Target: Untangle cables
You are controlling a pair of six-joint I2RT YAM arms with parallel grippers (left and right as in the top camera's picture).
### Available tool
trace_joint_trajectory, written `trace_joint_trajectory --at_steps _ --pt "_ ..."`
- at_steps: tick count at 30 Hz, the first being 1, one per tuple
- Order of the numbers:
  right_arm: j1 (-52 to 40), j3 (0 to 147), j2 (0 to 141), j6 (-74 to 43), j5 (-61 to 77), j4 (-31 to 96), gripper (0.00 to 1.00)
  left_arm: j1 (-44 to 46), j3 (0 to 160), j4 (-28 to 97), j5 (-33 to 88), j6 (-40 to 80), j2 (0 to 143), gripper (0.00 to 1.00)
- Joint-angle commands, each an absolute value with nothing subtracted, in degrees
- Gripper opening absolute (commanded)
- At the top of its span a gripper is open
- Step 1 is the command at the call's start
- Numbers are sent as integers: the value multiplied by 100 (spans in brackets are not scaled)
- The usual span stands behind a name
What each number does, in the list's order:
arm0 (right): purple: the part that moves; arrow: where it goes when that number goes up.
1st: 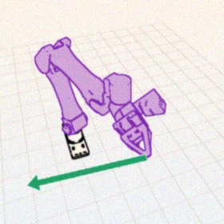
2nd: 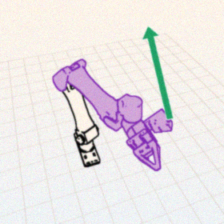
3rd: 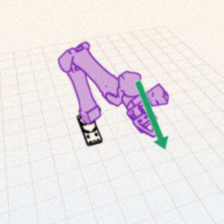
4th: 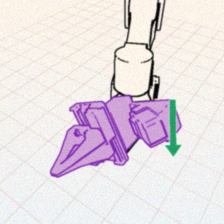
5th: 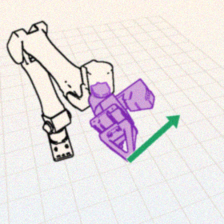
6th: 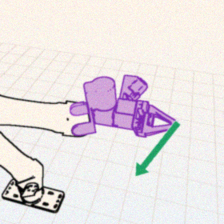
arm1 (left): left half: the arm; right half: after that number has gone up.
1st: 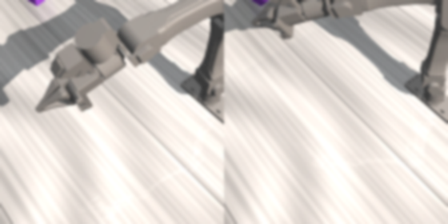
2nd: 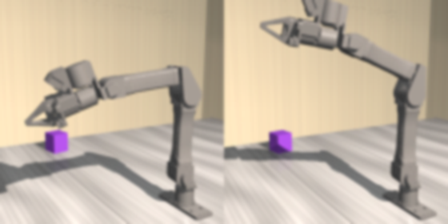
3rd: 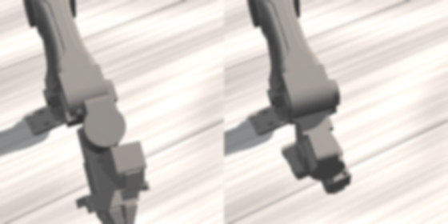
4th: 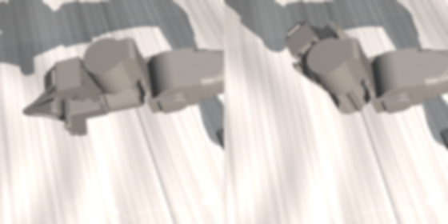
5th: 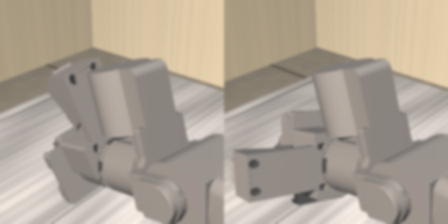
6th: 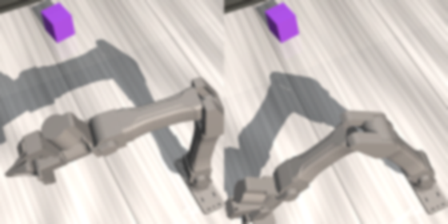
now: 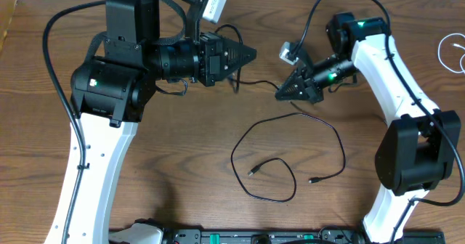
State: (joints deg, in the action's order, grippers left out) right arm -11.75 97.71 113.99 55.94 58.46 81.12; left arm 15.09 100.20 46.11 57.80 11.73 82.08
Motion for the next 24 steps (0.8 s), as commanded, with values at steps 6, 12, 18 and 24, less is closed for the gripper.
trace_joint_trajectory --at_steps 6,12,18,24 --pt "-1369 9793 11378 4165 5988 7358 2 1481 10036 4764 5402 1074 8165 17" --pt "-764 10453 11177 2246 5212 6799 2 1481 10036 5251 4711 1074 8165 26" --pt "-342 11535 10713 1015 3752 6836 1 1485 9992 5485 4403 1072 8165 32" --pt "-51 12099 10071 261 2447 6858 1 1485 9843 5496 4383 1046 8167 42"
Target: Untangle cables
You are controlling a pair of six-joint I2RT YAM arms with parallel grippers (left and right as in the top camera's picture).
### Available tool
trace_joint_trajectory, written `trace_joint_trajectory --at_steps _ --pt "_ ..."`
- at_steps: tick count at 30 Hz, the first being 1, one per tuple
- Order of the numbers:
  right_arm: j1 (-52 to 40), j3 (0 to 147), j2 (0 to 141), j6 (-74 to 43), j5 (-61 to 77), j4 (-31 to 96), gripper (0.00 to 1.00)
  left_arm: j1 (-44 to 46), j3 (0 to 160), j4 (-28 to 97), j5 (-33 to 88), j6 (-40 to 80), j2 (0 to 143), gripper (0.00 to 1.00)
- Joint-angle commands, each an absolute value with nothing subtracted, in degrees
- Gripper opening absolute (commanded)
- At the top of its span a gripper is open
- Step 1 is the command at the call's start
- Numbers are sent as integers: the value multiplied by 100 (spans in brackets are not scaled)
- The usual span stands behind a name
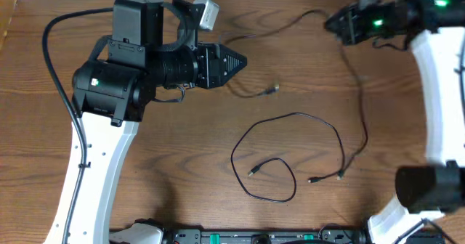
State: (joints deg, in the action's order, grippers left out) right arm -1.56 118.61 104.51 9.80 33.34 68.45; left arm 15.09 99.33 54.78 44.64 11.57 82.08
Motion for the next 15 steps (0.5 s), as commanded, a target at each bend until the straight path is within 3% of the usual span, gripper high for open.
trace_joint_trajectory --at_steps 1,15 --pt "21 12134 9935 152 2270 6849 1 1485 9841 5511 4383 1011 8167 42" --pt "1492 12145 8680 -716 1243 6471 1 1485 9841 5616 4383 1007 8167 42"
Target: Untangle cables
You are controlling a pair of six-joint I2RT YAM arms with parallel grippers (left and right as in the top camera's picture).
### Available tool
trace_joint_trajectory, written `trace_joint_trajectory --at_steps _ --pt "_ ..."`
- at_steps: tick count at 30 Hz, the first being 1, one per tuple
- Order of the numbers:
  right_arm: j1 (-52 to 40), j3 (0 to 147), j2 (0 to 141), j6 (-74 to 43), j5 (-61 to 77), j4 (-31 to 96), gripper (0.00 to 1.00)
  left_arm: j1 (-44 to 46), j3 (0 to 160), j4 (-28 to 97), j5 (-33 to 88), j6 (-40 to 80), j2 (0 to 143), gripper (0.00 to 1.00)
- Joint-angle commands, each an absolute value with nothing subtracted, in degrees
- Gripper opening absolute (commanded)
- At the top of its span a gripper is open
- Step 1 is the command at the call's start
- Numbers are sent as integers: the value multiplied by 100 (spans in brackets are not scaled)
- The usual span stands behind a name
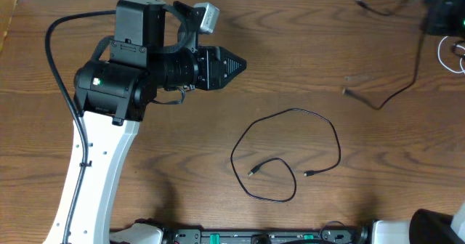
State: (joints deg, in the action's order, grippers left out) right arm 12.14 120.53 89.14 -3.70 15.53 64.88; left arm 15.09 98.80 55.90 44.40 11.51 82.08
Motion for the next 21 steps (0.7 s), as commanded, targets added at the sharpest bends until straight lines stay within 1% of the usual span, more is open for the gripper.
trace_joint_trajectory --at_steps 1,4,10,16,21 --pt "1673 12145 8619 -814 1140 6471 1 1485 9841 5616 4386 1007 8167 42" --pt "2121 12145 8503 -1203 679 6490 1 1485 9841 5614 4383 1007 8167 42" --pt "2867 12143 8512 -2292 -683 6464 1 1485 9841 5614 4383 1004 8167 42" --pt "3225 12138 8680 -3223 -1865 6283 2 1485 9841 5612 4381 1004 8167 42" --pt "3376 12134 9041 -3409 -2174 5789 1 1485 9841 5612 4381 1007 8167 42"
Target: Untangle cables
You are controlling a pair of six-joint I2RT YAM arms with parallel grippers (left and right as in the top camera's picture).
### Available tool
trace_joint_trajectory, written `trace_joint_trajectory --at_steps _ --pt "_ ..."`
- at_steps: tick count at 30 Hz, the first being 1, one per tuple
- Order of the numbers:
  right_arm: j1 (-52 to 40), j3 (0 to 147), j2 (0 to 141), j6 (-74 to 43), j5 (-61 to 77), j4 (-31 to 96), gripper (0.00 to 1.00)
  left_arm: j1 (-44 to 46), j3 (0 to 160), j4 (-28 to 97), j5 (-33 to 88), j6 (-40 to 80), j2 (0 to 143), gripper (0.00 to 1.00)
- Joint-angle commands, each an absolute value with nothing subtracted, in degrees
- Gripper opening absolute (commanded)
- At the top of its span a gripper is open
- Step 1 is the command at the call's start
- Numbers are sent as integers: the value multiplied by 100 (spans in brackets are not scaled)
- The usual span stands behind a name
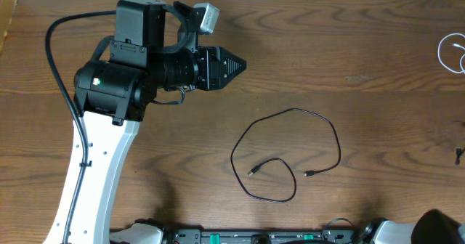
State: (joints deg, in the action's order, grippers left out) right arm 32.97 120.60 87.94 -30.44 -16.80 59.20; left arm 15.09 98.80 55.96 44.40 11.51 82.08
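A thin black cable (290,153) lies in one loose loop on the middle of the brown table, with both small plugs resting inside or beside the loop. My left gripper (243,64) hovers up and to the left of it, pointing right. Its fingertips meet in a point with nothing between them, well apart from the cable. My right gripper is out of view; only a bit of the right arm's base (436,226) shows at the bottom right. A short black cable end (459,155) pokes in at the right edge.
A white cable (450,51) curls at the far right edge of the table. The left arm's thick black hose (58,70) arcs along the left side. A black rail (247,237) runs along the front edge.
The right gripper and the second black cable hanging from it at the upper right have left the view; only a small cable end shows at the right edge. The left arm and looped cable are unchanged.
At first both grippers met above the loop, with a second black cable between them. Then the right gripper held that cable at the top right, its free end near the left gripper. Later it was in the far right corner, and now it is out of view.
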Motion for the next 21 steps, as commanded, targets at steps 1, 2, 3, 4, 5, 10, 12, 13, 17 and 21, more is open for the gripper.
trace_joint_trajectory --at_steps 1,2,3,4,5,10,12,13,17,21 --pt "3387 12134 9153 -3409 -2182 5684 2 1485 9841 5614 4381 1007 8167 42" --pt "3393 12134 9258 -3409 -2204 5603 2 1485 9841 5612 4381 1007 8167 42" --pt "3400 12134 9373 -3409 -2239 5522 2 1485 9841 5612 4381 1004 8167 42" --pt "3411 12134 9500 -3406 -2237 5446 1 1485 9841 5614 4381 1007 8167 42" --pt "3411 12134 9642 -3406 -2237 5389 1 1485 9841 5614 4381 1004 8167 42" --pt "3420 12134 10366 -3406 -2213 5465 2 1485 9841 5614 4372 1007 8167 42" --pt "3420 12134 10656 -3409 -2187 5649 2 1485 9839 5623 4270 1009 8167 42" --pt "3420 12134 10831 -3406 -2191 5798 2 1485 9839 5634 4228 1009 8167 42" --pt "3420 12134 11434 -3404 -2191 6316 6 1485 9839 5636 4213 1009 8167 42" --pt "3420 12134 12020 -3400 -2189 6681 39 1485 9839 5636 4211 1009 8167 42"
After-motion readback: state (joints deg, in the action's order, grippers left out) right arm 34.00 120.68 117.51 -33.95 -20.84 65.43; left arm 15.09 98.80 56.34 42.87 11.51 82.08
